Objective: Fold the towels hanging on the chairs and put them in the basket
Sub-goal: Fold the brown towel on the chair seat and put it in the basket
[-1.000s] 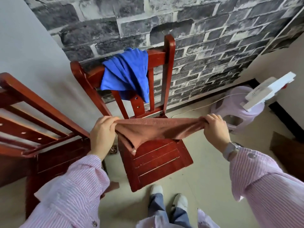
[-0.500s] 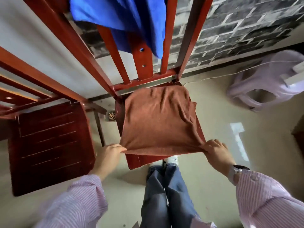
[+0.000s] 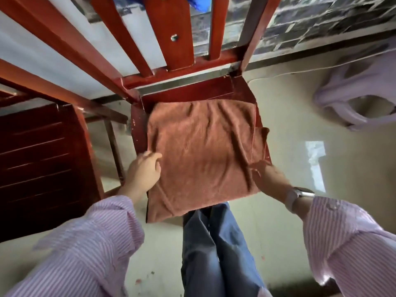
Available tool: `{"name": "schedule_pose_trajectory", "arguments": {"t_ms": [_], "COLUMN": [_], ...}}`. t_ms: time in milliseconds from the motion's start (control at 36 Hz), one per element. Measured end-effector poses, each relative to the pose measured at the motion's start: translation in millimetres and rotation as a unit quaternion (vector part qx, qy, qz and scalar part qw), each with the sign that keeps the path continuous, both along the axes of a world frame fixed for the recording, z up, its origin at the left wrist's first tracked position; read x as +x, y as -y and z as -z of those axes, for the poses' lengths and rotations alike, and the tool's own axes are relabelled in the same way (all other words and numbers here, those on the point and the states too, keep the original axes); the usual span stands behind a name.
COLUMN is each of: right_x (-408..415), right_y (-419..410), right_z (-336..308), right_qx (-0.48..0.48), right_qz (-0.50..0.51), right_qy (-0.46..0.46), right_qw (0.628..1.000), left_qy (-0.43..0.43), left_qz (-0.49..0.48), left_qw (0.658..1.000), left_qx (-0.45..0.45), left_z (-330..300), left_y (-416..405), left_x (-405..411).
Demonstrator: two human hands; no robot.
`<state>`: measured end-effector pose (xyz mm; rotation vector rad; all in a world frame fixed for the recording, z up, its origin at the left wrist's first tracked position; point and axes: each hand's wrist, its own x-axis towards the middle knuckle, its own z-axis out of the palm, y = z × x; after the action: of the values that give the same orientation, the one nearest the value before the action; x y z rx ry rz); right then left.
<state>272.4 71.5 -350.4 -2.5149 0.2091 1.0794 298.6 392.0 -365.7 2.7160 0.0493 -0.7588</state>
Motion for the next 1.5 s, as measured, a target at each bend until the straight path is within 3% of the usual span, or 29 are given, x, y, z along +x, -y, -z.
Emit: {"name": "schedule_pose_trajectory", "arguments": {"t_ms": [83, 222, 333, 528, 611, 694, 750, 806, 833, 889, 944, 1000, 1083, 1167, 1250, 1306, 1500], "right_x": [41, 100, 126, 137, 135, 132, 123, 109, 101, 84, 71, 64, 69, 72, 70, 71, 76], "right_y": [-2, -5, -7, -14, -15, -17, -17, -8, -1, 16, 30, 37, 41, 42, 43, 41, 37], "right_z": [16, 38, 53, 66, 60, 47, 34, 16, 8, -9, -17, -15, 5, 27, 47, 51, 60], "right_qx": [-0.002, -0.041, -0.053, -0.087, -0.047, 0.055, 0.123, 0.205, 0.252, 0.297, 0.295, 0.279, 0.17, 0.083, -0.006, -0.029, -0.009], "right_qz": [0.004, -0.002, -0.017, 0.042, 0.062, 0.129, 0.173, 0.148, 0.104, -0.002, -0.04, -0.011, 0.024, 0.066, 0.033, 0.042, 0.124], "right_qy": [0.107, 0.222, 0.192, 0.181, 0.157, 0.142, 0.125, 0.047, -0.029, -0.216, -0.341, -0.331, -0.109, 0.061, 0.132, 0.142, 0.147], "right_qw": [0.994, 0.974, 0.98, 0.979, 0.984, 0.98, 0.969, 0.966, 0.962, 0.93, 0.891, 0.902, 0.979, 0.992, 0.991, 0.989, 0.981], "left_qy": [0.034, -0.021, 0.015, 0.164, 0.185, 0.193, 0.122, -0.068, -0.195, -0.408, -0.489, -0.442, -0.2, -0.014, 0.044, 0.039, 0.073], "left_qz": [-0.013, 0.036, 0.018, 0.038, 0.074, -0.013, -0.069, -0.029, 0.01, 0.062, 0.056, 0.041, -0.03, -0.076, 0.0, 0.037, 0.062], "left_qw": [0.999, 0.997, 0.997, 0.985, 0.979, 0.979, 0.979, 0.977, 0.958, 0.884, 0.847, 0.882, 0.975, 0.995, 0.999, 0.999, 0.995], "left_qx": [-0.001, 0.061, 0.068, 0.043, 0.033, -0.062, -0.147, -0.199, -0.212, -0.217, -0.2, -0.157, -0.094, -0.059, -0.031, -0.011, -0.008], "left_z": [12, 35, 52, 54, 43, 23, 1, -22, -31, -44, -45, -35, -6, 15, 31, 34, 44], "left_y": [15, 27, 22, 15, 15, 22, 27, 23, 19, 10, 0, -6, -9, 0, 6, 9, 7], "left_x": [37, 87, 110, 126, 123, 111, 102, 93, 88, 78, 73, 76, 84, 87, 88, 88, 96]}}
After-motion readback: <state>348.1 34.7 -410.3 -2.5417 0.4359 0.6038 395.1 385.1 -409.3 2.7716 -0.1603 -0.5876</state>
